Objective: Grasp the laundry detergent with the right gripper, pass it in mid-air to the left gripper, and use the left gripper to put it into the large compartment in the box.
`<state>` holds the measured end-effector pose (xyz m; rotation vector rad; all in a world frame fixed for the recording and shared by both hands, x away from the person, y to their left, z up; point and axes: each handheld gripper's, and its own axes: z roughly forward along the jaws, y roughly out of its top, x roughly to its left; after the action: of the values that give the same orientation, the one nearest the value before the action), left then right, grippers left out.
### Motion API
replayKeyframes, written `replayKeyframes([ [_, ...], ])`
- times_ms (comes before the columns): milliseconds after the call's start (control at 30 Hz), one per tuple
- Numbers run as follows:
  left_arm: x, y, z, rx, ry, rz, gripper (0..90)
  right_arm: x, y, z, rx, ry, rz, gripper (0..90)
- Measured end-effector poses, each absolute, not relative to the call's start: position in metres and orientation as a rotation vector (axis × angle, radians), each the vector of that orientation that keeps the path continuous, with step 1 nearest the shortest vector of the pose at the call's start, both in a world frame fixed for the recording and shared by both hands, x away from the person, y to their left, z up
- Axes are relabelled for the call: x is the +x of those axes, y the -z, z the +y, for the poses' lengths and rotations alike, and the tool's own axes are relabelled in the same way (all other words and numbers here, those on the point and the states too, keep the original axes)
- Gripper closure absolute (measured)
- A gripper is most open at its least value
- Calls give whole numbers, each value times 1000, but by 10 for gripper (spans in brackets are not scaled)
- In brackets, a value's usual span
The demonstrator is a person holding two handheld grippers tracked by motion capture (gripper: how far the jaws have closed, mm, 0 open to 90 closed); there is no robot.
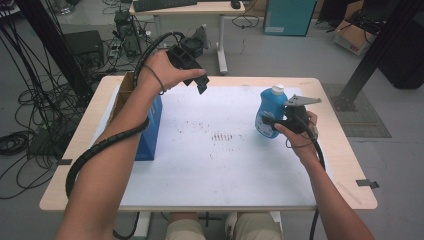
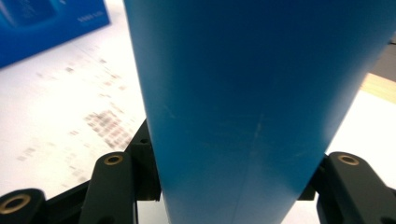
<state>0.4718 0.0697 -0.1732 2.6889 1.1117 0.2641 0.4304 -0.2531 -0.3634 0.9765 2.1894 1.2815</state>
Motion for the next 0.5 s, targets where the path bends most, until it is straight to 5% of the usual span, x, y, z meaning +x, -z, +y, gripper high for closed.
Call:
replayKeyframes([
  [500,477,145,70,2852,-290,780,58,459,311,-186,821,-1388,2356,435],
])
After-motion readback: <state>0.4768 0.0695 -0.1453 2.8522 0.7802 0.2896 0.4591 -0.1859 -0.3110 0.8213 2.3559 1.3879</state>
